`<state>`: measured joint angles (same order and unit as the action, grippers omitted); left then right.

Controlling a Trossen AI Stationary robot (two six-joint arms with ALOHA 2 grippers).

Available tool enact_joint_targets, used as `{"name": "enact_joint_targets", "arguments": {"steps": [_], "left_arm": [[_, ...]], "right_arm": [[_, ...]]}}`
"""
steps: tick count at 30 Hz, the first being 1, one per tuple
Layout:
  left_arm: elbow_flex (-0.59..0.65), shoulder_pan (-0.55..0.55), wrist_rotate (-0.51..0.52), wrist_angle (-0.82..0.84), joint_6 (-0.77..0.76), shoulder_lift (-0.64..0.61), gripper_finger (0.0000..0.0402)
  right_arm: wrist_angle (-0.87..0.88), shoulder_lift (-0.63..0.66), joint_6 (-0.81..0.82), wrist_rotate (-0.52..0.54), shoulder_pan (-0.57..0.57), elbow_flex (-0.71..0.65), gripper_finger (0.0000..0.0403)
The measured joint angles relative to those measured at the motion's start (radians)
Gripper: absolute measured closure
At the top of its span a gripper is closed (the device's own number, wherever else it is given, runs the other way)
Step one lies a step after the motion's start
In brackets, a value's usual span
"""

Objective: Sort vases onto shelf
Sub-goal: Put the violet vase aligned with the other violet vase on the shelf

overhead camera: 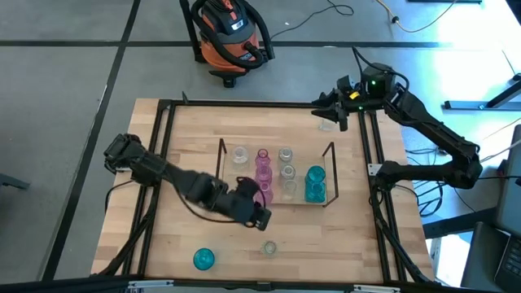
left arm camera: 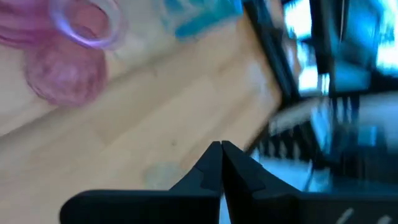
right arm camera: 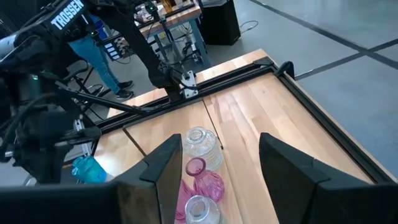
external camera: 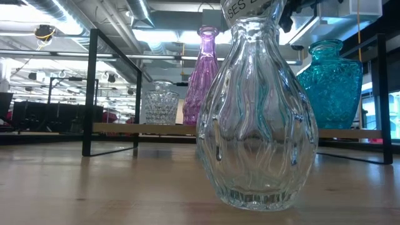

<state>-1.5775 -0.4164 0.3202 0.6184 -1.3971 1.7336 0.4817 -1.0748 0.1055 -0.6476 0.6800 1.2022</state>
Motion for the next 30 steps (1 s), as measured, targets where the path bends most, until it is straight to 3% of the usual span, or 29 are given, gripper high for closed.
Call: {"name": "enact_joint_targets", "arguments": {"steps": [6,14,25,30], "left_arm": [[0.001,-0.116,0.368,-0.014,-0.245,0.079,0.0401],[0.001,-0.205,0.539,-0.019,-0.223,0.24,0.0401],[0.001,-0.146,0.579,-0.064,-0.444,0.38,0.0401],[0.001,-0.119,0.566,-0.052,-0.385,0.382,0.0401]], "right_arm": [[0.028,0.022,-0.03,0.0,0.0,0.0,0.0217],[0.054,0.025,-0.062,0.0,0.0,0.0,0.0217],[0.074,0.025,-0.06,0.0,0.0,0.0,0.0217],[0.079,0.025,-0.06,0.0,0.0,0.0,0.0217]]}}
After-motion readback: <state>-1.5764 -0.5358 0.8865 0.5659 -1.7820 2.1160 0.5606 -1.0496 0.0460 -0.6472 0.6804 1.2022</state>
